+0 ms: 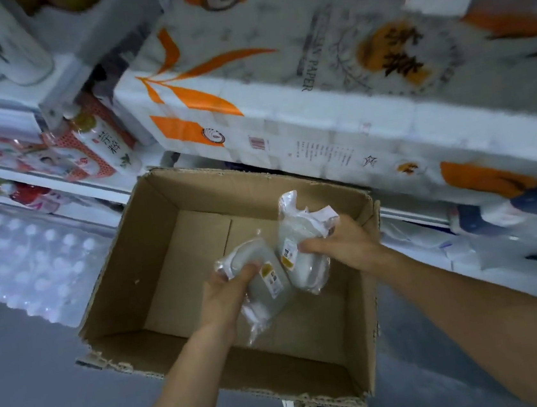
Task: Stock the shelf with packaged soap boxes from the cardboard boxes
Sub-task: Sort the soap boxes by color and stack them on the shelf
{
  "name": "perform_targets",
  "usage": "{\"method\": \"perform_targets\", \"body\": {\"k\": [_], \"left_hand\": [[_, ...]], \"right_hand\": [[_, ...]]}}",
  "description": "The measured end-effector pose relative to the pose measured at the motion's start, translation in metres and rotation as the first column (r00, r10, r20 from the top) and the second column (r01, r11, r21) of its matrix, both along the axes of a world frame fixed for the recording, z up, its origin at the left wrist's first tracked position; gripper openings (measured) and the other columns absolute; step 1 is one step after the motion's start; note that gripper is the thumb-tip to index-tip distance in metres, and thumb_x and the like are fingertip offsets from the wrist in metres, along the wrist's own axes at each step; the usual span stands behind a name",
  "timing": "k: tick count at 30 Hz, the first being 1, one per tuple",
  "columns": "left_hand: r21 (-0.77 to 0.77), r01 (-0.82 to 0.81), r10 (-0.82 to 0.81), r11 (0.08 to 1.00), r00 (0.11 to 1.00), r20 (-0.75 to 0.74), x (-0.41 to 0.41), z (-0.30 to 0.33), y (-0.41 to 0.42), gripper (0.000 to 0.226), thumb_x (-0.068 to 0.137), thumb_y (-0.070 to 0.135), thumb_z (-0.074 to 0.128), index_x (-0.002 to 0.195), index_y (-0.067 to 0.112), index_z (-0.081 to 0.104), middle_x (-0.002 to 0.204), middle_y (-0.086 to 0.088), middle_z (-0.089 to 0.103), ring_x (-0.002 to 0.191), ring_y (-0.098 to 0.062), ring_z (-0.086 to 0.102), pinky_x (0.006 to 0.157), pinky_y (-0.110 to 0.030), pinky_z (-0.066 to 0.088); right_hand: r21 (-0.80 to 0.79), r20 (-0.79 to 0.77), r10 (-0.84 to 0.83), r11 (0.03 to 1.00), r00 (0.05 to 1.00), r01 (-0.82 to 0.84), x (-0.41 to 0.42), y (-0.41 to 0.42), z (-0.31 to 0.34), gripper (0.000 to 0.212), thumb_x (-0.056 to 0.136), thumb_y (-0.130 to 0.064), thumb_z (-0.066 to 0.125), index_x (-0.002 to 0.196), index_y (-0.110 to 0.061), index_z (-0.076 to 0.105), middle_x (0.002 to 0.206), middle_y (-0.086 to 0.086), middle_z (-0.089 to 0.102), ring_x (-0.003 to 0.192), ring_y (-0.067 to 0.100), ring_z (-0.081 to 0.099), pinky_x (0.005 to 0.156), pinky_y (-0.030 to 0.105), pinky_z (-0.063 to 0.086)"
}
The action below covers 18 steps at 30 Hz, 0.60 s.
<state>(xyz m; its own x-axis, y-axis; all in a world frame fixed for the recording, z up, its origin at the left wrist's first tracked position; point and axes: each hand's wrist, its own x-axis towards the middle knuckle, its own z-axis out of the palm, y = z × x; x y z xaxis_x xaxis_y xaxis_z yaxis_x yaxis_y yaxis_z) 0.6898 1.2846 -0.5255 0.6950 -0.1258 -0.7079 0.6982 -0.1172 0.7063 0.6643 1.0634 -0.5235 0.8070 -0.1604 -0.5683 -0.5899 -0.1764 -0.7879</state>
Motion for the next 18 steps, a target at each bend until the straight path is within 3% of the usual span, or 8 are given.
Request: {"method": "perform_targets", "body": {"k": [3, 7, 10, 13, 15, 18], "left_hand": [[-0.049, -0.009, 0.012, 0.999, 0.999, 0.049, -0.002, 0.053, -0.005, 0.025, 0.082, 0.018, 0.075, 0.105, 0.016, 0.067, 0.098, -0.008, 0.075, 0.089, -0.025, 0.072, 0.066, -0.032, 0.056], [-0.104, 0.027, -0.005, 0.994, 0.978, 0.210, 0.005, 0.125, -0.023, 0.028, 0.082, 0.010, 0.075, 0.108, 0.015, 0.066, 0.098, -0.010, 0.075, 0.087, -0.024, 0.073, 0.064, -0.030, 0.057], [-0.169, 0.078, -0.016, 0.983, 0.941, 0.339, 0.013, 0.177, -0.033, 0.029, 0.084, 0.009, 0.073, 0.111, 0.012, 0.064, 0.096, -0.008, 0.076, 0.085, -0.020, 0.073, 0.060, -0.025, 0.056], [-0.193, 0.166, -0.066, 0.967, 0.896, 0.440, 0.013, 0.225, -0.047, 0.026, 0.086, 0.014, 0.071, 0.111, 0.012, 0.064, 0.096, -0.005, 0.076, 0.087, -0.018, 0.073, 0.069, -0.028, 0.057], [-0.208, 0.236, -0.120, 0.949, 0.883, 0.453, 0.011, 0.250, -0.060, 0.027, 0.086, 0.019, 0.072, 0.110, 0.013, 0.064, 0.097, -0.005, 0.076, 0.090, -0.019, 0.073, 0.076, -0.033, 0.057], [-0.171, 0.327, -0.204, 0.930, 0.841, 0.502, 0.012, 0.280, -0.083, 0.045, 0.077, 0.036, 0.078, 0.114, 0.013, 0.064, 0.100, -0.007, 0.075, 0.094, -0.023, 0.072, 0.085, -0.042, 0.057]], "right_hand": [[-0.010, 0.106, -0.086, 0.996, 0.991, 0.088, -0.010, -0.006, 0.061, 0.036, 0.073, -0.026, 0.084, 0.104, -0.021, 0.067, 0.099, -0.007, 0.073, 0.087, 0.006, 0.070, 0.078, 0.026, 0.058], [0.009, 0.229, -0.168, 0.985, 0.959, 0.171, -0.026, -0.018, 0.147, 0.021, 0.079, -0.024, 0.078, 0.098, -0.019, 0.070, 0.097, -0.001, 0.075, 0.085, 0.009, 0.072, 0.075, 0.026, 0.058], [-0.079, 0.324, -0.193, 0.970, 0.926, 0.230, -0.038, -0.033, 0.211, 0.021, 0.079, -0.026, 0.078, 0.096, -0.018, 0.069, 0.089, -0.002, 0.074, 0.069, -0.001, 0.068, 0.061, 0.016, 0.052], [-0.175, 0.438, -0.196, 0.939, 0.877, 0.298, -0.055, -0.052, 0.272, 0.018, 0.081, -0.025, 0.076, 0.095, -0.018, 0.069, 0.077, -0.002, 0.070, 0.056, 0.000, 0.060, 0.049, 0.017, 0.046], [-0.196, 0.515, -0.224, 0.909, 0.827, 0.369, -0.068, -0.066, 0.308, 0.017, 0.080, -0.027, 0.077, 0.091, -0.017, 0.070, 0.074, 0.000, 0.071, 0.060, 0.010, 0.063, 0.051, 0.024, 0.050], [-0.153, 0.596, -0.313, 0.860, 0.739, 0.487, -0.084, -0.091, 0.349, 0.016, 0.079, -0.023, 0.079, 0.087, -0.013, 0.069, 0.071, 0.007, 0.070, 0.061, 0.017, 0.066, 0.056, 0.032, 0.058]]}}
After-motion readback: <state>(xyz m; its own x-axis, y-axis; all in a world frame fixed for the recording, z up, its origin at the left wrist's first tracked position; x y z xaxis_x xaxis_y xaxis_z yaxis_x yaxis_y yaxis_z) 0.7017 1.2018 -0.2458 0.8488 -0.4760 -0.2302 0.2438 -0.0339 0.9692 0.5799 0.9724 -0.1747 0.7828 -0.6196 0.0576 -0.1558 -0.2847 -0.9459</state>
